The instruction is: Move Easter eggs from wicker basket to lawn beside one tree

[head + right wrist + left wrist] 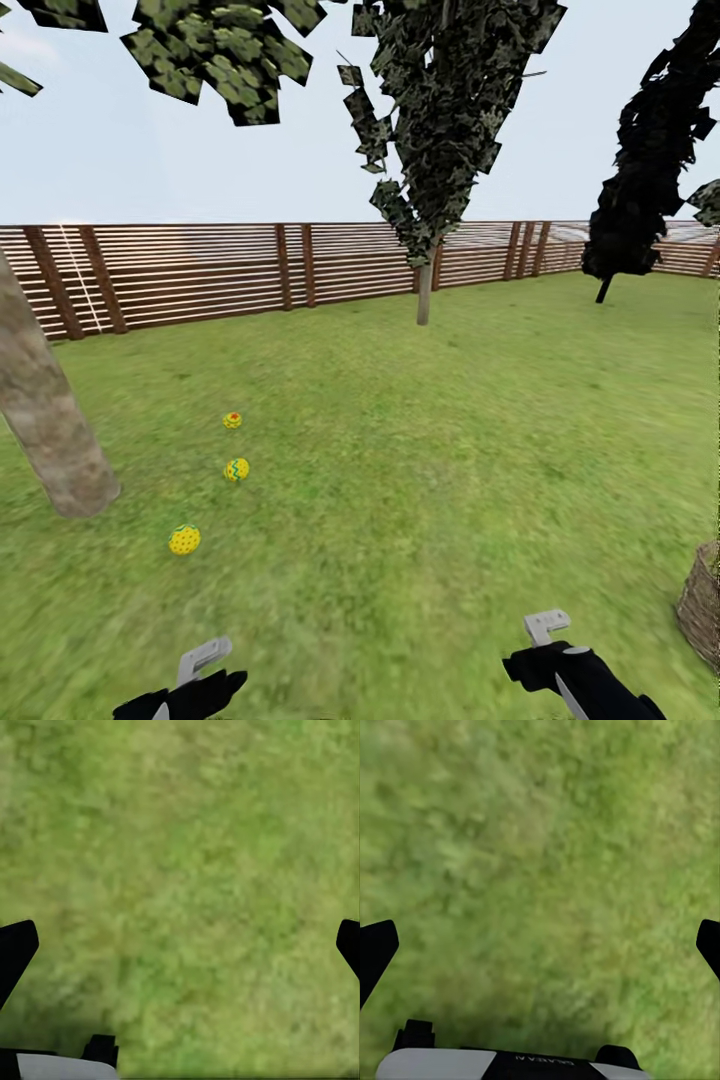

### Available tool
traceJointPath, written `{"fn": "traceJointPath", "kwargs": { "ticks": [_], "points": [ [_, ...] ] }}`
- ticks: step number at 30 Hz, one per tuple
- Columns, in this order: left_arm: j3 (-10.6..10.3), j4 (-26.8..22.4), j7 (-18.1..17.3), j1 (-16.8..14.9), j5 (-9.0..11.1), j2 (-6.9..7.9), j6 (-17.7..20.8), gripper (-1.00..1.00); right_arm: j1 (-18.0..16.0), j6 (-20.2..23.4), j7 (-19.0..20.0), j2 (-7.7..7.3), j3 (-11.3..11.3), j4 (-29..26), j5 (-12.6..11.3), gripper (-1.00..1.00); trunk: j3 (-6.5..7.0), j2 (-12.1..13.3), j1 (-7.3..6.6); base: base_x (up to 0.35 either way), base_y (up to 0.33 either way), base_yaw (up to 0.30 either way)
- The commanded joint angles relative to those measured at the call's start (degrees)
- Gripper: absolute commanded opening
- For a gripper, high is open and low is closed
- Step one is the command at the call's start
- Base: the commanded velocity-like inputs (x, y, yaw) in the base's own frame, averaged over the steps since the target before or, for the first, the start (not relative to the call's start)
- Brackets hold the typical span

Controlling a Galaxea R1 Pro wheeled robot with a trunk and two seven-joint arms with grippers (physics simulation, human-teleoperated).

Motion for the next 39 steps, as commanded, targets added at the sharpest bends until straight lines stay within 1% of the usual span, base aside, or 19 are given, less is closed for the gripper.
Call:
{"fn": "traceJointPath", "kwargs": {
  "ticks": [1,5,9,10,13,16,17,18,19,21,22,26,29,33,35,36,37,38,39],
  "points": [
    [0.48,-0.11,-0.36,-0.05,-0.24,-0.04,0.44,1.00,-0.04,0.34,0.20,-0.07,0.19,-0.10,0.43,1.00,-0.23,-0.14,0.04,0.000,0.000,-0.064],
    [0.48,-0.11,-0.36,-0.05,-0.21,-0.04,0.44,1.00,-0.04,0.40,0.20,-0.01,0.24,-0.07,0.46,1.00,-0.61,-0.14,0.04,0.000,0.000,-0.064],
    [0.48,0.31,-0.36,-0.05,-0.23,-0.04,0.50,1.00,-0.04,0.48,0.20,0.49,0.49,0.76,0.57,1.00,-0.99,-0.14,0.04,0.000,0.000,-0.064],
    [0.48,1.11,-0.36,-0.05,-0.25,-0.09,0.48,1.00,-0.04,0.50,0.19,0.64,0.53,1.59,0.60,1.00,-1.08,-0.14,0.04,0.000,0.000,-0.064],
    [0.48,4.95,-0.36,-0.04,-0.36,-0.28,0.36,1.00,-0.04,0.54,-0.54,2.00,0.66,4.90,0.67,1.00,-1.36,-0.14,0.04,0.000,0.000,-0.064],
    [0.45,9.91,-0.36,-0.03,-0.86,0.07,-0.65,1.00,-0.04,0.29,-1.58,2.72,0.58,9.56,0.60,1.00,-1.64,-0.14,0.04,0.000,0.000,-0.065],
    [0.42,12.69,-0.32,-0.05,-1.34,0.38,-1.95,1.00,-0.04,-0.36,-1.78,2.91,0.54,12.69,0.61,1.00,-1.74,-0.14,0.04,0.000,0.000,-0.065],
    [0.42,13.55,-0.31,-0.04,-1.49,0.56,-2.44,1.00,-0.04,-1.51,-1.86,3.02,0.58,14.65,0.62,1.00,-1.83,-0.14,0.04,0.000,0.000,-0.065],
    [0.40,17.09,-0.29,-0.04,-1.97,1.19,-4.10,1.00,-0.04,-3.85,-1.92,3.14,0.68,17.26,0.63,1.00,-1.92,-0.14,0.04,0.000,0.000,-0.065],
    [0.40,19.28,-0.28,-0.02,-2.15,1.69,-4.86,1.00,-0.04,-5.69,-1.96,3.25,0.73,19.91,0.64,1.00,-2.11,-0.14,0.04,0.000,0.000,-0.065],
    [0.39,21.03,-0.28,0.13,-2.28,2.45,-5.45,1.00,-0.04,-7.33,-1.98,3.34,0.77,24.32,0.64,1.00,-2.21,-0.14,0.04,0.000,0.000,-0.065],
    [0.39,21.83,-0.27,0.38,-2.34,2.86,-5.70,1.00,-0.04,-8.88,-1.99,3.42,0.78,30.60,0.64,1.00,-2.58,-0.14,0.04,0.000,0.000,-0.065],
    [0.39,21.97,-0.27,1.18,-2.37,2.98,-5.71,1.00,0.21,-9.00,-2.02,4.24,0.79,33.29,0.65,1.00,-2.86,-0.14,0.04,0.000,0.000,-0.065],
    [0.39,22.01,-0.32,4.40,-2.43,3.03,-5.71,1.00,3.72,-9.06,-2.06,5.54,0.79,34.15,0.65,1.00,-3.24,-0.14,0.04,0.000,0.000,-0.065],
    [0.38,22.03,-0.35,6.56,-2.43,3.00,-5.71,1.00,5.99,-9.08,-2.08,6.07,0.79,34.26,0.65,1.00,-3.43,-0.14,0.04,0.000,0.000,-0.066],
    [0.36,22.03,-0.35,7.02,-2.45,2.99,-5.71,1.00,6.54,-9.08,-2.08,6.15,0.79,34.27,0.65,1.00,-3.52,-0.14,0.04,0.000,0.000,-0.066],
    [0.31,22.04,-0.40,8.89,-2.51,2.95,-5.71,1.00,8.54,-9.08,-2.08,6.60,0.79,34.29,0.65,1.00,-3.62,-0.14,0.04,0.000,0.000,-0.066],
    [0.28,22.04,-0.42,9.83,-2.61,2.92,-5.71,1.00,9.55,-9.08,-2.08,6.82,0.79,34.32,0.65,1.00,-3.71,-0.14,0.04,0.000,0.000,-0.066],
    [0.22,22.07,-0.46,11.24,-3.10,2.83,-5.69,1.00,11.34,-9.11,-2.11,7.06,0.79,34.30,0.65,1.00,-3.80,-0.14,0.04,0.000,0.000,-0.066]
  ]
}}
